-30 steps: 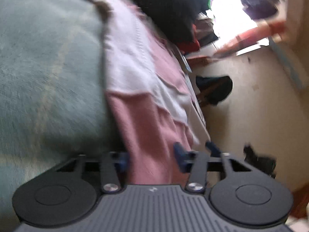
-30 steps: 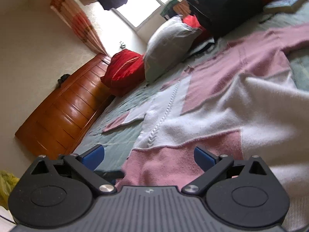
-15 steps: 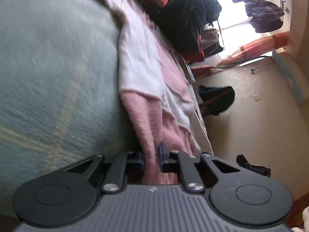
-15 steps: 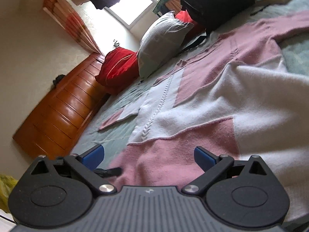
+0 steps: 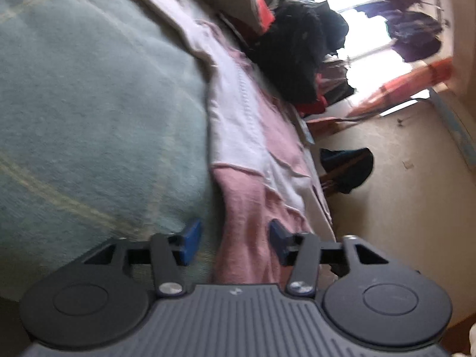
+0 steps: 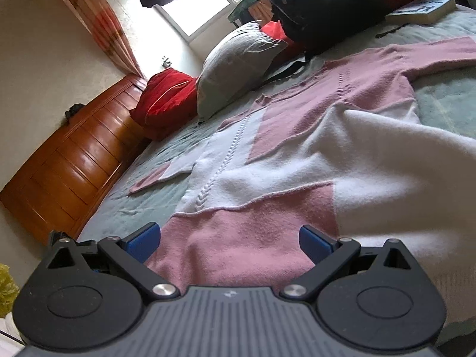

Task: Fold clothes
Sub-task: 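Roll the left tool and grasp the pink hem edge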

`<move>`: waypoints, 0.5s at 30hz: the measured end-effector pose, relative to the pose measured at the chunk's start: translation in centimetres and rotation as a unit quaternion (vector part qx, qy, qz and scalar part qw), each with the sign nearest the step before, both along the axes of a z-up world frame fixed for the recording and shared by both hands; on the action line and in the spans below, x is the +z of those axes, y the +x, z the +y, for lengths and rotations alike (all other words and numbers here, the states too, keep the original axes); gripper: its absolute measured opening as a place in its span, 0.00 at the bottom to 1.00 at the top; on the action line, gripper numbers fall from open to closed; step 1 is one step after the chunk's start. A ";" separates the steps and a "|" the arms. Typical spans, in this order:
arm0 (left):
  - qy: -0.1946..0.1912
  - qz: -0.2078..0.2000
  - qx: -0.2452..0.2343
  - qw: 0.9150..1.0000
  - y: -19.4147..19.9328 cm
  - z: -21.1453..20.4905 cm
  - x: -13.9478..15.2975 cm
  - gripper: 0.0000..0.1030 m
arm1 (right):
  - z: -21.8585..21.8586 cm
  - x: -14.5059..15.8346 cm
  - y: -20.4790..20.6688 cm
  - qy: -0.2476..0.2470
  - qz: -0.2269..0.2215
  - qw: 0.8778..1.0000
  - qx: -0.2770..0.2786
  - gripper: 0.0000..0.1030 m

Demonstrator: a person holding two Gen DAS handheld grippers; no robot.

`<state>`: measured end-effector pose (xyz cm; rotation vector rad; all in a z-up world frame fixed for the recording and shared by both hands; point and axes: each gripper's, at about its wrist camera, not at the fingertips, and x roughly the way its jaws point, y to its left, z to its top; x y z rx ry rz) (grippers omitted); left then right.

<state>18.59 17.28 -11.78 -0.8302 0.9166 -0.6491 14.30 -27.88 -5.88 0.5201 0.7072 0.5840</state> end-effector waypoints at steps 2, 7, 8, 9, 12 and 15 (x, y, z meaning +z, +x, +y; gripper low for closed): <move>-0.001 -0.011 -0.008 1.000 0.0 -0.5 -0.1 0.57 | 0.1 -0.1 0.0 0.001 0.002 1.000 0.001 0.99; -0.015 -0.021 -0.039 0.999 0.8 -3.0 -0.3 0.55 | 0.3 -0.3 -0.1 0.002 0.007 1.000 0.002 0.99; -0.021 -0.021 -0.046 0.998 0.8 -3.3 -0.5 0.55 | 0.4 -0.3 -0.1 0.001 0.007 1.000 0.004 0.99; -0.028 -0.022 -0.049 0.998 0.6 -3.6 -0.9 0.54 | 0.5 -0.3 -0.1 -0.001 0.007 1.000 0.006 0.99; -0.035 -0.031 -0.039 0.998 0.1 -3.5 -2.0 0.32 | 0.6 -0.4 -0.1 -0.002 0.008 1.000 0.009 0.99; -0.045 -0.001 -0.006 0.999 0.2 -2.4 -2.9 0.07 | 0.5 -0.7 0.1 -0.002 0.016 1.000 0.004 0.99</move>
